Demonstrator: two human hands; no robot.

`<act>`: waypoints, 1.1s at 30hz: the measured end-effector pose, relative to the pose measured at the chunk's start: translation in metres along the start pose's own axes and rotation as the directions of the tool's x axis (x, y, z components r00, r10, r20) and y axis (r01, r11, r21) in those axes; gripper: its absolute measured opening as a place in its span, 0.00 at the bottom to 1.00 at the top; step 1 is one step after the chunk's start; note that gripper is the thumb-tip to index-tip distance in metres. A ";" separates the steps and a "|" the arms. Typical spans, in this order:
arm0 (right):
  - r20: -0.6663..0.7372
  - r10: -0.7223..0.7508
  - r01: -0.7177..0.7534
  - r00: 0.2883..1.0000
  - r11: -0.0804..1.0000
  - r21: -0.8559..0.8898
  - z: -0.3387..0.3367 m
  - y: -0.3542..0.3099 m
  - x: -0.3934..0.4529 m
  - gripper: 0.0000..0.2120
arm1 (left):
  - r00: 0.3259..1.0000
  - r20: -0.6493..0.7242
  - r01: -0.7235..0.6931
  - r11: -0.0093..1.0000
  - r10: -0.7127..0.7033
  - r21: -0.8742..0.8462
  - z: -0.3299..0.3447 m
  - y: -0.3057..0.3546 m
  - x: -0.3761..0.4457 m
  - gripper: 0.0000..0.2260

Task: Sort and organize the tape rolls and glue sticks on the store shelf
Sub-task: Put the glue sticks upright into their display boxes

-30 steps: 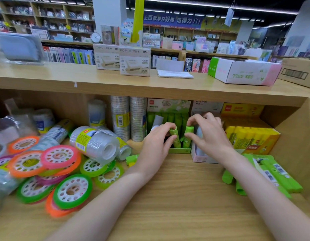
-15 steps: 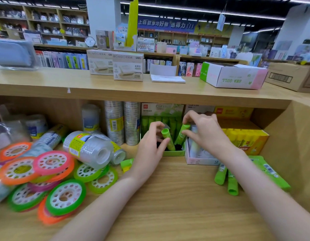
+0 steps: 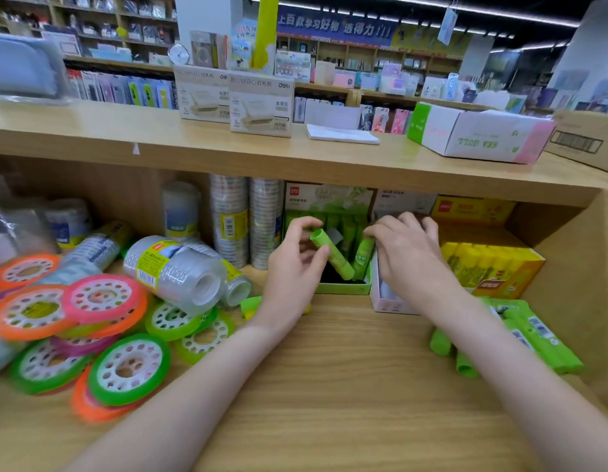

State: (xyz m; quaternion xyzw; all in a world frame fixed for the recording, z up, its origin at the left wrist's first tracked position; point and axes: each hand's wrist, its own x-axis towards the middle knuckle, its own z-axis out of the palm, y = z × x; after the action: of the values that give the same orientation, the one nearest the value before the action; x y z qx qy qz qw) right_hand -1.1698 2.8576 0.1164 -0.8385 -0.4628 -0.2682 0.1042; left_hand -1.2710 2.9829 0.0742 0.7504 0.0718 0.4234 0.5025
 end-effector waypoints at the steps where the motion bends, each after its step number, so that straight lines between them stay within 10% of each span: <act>1: -0.008 0.002 -0.001 1.000 0.999 0.046 -0.002 0.001 -0.001 0.11 | 0.998 -0.009 0.054 0.995 -0.055 -0.082 -0.001 0.001 0.002 0.12; 11: -0.205 -0.087 0.130 0.975 0.970 0.206 0.001 -0.010 -0.030 0.12 | 0.970 0.087 0.242 0.921 -0.226 -0.305 -0.002 0.007 0.002 0.05; 14: -0.233 0.068 0.029 0.970 0.922 0.387 -0.013 -0.003 -0.024 0.13 | 0.998 0.053 -0.027 0.991 0.020 0.133 -0.005 0.002 0.002 0.04; 17: -0.168 0.091 -0.005 0.982 0.891 0.453 -0.027 0.010 -0.016 0.12 | 0.977 0.111 -0.214 0.800 0.183 0.560 -0.008 -0.009 0.001 0.13; 22: -0.097 0.049 -0.026 0.994 0.973 0.228 -0.021 0.011 -0.013 0.13 | 0.960 0.235 -0.278 0.639 0.153 0.717 -0.007 -0.014 -0.002 0.21; 33: -0.095 0.058 -0.044 0.994 0.988 0.149 -0.004 0.004 -0.012 0.04 | 0.987 0.104 -0.156 0.882 0.122 0.444 -0.009 -0.009 0.001 0.21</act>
State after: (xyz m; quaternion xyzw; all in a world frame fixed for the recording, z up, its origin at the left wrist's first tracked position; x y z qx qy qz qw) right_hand -1.1734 2.8450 0.1132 -0.8258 -0.4539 -0.2719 0.1954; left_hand -1.2742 2.9937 0.0687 0.8644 0.0958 0.4025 0.2857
